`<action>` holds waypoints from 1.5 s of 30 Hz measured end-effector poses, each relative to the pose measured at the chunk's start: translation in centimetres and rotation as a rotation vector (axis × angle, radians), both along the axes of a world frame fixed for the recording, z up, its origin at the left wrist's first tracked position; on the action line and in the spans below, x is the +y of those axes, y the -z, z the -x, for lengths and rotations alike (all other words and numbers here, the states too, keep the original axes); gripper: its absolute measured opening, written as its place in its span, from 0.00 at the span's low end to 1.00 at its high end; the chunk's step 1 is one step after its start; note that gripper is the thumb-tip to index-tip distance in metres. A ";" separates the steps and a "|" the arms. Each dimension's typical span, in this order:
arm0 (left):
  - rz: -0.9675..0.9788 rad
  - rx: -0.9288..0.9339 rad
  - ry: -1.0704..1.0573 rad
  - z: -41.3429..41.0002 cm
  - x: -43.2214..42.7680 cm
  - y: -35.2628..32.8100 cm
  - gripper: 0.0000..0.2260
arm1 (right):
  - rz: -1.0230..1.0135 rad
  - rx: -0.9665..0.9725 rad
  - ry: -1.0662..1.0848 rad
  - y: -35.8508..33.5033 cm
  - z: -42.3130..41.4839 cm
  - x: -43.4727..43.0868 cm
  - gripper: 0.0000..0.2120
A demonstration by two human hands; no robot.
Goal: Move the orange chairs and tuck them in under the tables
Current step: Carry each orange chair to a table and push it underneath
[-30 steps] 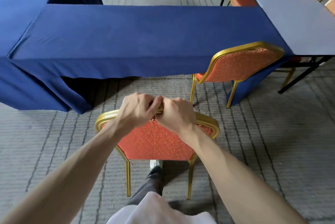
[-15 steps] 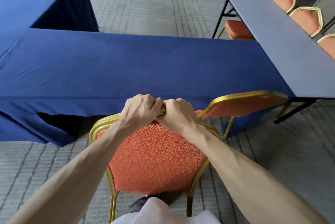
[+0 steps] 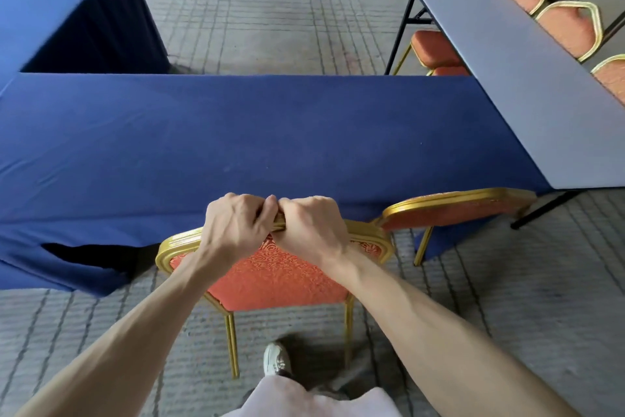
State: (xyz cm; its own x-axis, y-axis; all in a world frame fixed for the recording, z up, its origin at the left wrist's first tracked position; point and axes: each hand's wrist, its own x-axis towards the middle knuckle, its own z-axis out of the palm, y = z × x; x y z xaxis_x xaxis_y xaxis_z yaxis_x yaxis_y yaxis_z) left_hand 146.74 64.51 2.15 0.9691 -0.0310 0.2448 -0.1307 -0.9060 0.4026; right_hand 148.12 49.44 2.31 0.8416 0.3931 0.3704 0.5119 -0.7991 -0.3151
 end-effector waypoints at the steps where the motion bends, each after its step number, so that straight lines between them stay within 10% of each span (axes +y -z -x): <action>1: -0.004 0.013 -0.012 0.3 -0.3 0.7 0.25 | -0.009 0.011 -0.013 0.7 0.1 -0.3 0.10; 15: -0.019 0.185 -0.111 -0.8 -5.4 6.7 0.25 | 0.236 0.400 -0.153 5.7 -3.2 -4.9 0.12; 45: -0.077 -0.029 0.069 -11.6 -2.8 5.4 0.23 | 0.084 0.167 -0.005 5.1 -12.3 -2.8 0.13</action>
State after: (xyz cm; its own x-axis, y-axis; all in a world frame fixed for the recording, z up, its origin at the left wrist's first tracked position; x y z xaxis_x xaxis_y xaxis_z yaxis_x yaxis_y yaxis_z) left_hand 158.37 61.75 -3.24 0.9565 -0.1169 0.2673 -0.2043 -0.9225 0.3276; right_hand 160.40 46.63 -2.74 0.8866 0.4210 0.1918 0.4622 -0.8238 -0.3283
